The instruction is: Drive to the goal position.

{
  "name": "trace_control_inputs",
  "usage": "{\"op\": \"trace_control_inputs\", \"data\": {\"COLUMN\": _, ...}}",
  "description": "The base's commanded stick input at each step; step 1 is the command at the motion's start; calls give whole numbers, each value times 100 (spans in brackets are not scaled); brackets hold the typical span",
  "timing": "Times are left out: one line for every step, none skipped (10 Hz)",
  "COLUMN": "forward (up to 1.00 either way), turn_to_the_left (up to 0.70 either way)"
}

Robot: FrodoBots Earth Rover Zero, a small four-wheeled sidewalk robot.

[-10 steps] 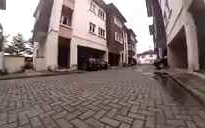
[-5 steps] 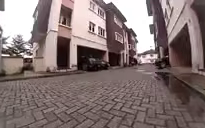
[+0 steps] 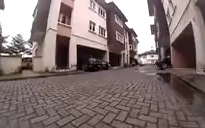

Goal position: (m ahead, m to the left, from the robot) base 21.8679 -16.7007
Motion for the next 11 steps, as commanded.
{"op": "trace_control_inputs", "data": {"forward": 50, "turn_to_the_left": -38}}
{"op": "trace_control_inputs", "data": {"forward": 50, "turn_to_the_left": -50}}
{"op": "trace_control_inputs", "data": {"forward": 50, "turn_to_the_left": -31}}
{"op": "trace_control_inputs", "data": {"forward": 50, "turn_to_the_left": -12}}
{"op": "trace_control_inputs", "data": {"forward": 50, "turn_to_the_left": 0}}
{"op": "trace_control_inputs", "data": {"forward": 50, "turn_to_the_left": 0}}
{"op": "trace_control_inputs", "data": {"forward": 50, "turn_to_the_left": 0}}
{"op": "trace_control_inputs", "data": {"forward": 50, "turn_to_the_left": 0}}
{"op": "trace_control_inputs", "data": {"forward": 50, "turn_to_the_left": 0}}
{"op": "trace_control_inputs", "data": {"forward": 50, "turn_to_the_left": -12}}
{"op": "trace_control_inputs", "data": {"forward": 50, "turn_to_the_left": -43}}
